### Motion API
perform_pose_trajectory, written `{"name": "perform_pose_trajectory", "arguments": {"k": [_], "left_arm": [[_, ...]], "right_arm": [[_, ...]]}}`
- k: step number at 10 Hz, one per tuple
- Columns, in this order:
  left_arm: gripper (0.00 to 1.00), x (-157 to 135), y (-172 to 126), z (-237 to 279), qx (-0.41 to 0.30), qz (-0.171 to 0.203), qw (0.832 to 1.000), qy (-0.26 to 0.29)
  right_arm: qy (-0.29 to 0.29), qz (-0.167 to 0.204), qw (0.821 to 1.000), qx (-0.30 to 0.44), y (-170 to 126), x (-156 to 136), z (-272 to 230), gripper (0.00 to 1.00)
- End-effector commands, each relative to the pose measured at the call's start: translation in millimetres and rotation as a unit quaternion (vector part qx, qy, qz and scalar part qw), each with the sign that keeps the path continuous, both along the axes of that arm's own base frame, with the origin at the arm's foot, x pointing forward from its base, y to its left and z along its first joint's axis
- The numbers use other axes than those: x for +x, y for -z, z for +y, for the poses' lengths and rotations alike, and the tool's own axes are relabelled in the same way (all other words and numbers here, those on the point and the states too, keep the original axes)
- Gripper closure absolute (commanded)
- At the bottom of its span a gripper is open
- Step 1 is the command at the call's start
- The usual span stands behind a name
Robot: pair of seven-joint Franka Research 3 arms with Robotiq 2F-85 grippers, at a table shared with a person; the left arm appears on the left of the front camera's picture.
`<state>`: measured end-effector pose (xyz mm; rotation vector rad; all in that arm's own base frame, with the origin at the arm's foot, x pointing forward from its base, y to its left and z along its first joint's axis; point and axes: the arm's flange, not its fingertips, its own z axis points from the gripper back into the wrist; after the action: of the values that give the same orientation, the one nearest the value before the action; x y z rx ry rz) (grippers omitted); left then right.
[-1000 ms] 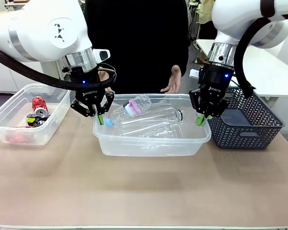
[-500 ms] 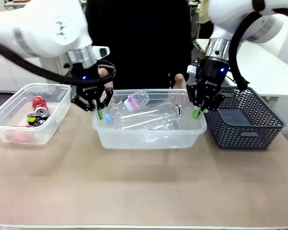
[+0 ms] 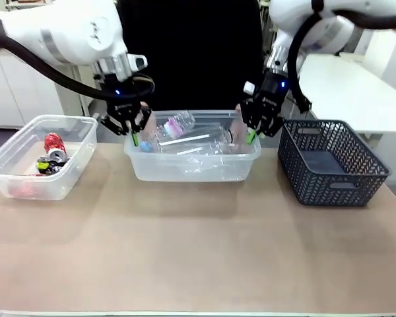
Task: Sort the waste into each basket.
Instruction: Offer the picked Organizing box to the human, then release the Organizing box you were holding.
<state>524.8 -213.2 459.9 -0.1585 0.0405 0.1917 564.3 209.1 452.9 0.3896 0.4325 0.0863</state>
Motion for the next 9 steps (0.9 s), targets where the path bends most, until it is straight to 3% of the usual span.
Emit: {"name": "perform_pose_trajectory", "arguments": {"k": [1, 2, 9], "left_arm": [[0.96, 14.4, 2.8, -0.7, -0.003, 0.025, 0.999, -0.023], [0.96, 0.0, 0.0, 0.0, 0.0, 0.0, 1.0, 0.0], [0.96, 0.0, 0.0, 0.0, 0.0, 0.0, 1.0, 0.0]], "right_arm": [[0.005, 0.025, 1.0, 0.012, -4.6, -3.3, 2.2, 0.94], [0.0, 0.0, 1.0, 0.0, 0.0, 0.0, 0.0, 0.94], [0.0, 0.0, 1.0, 0.0, 0.0, 0.0, 0.0, 0.94]]}}
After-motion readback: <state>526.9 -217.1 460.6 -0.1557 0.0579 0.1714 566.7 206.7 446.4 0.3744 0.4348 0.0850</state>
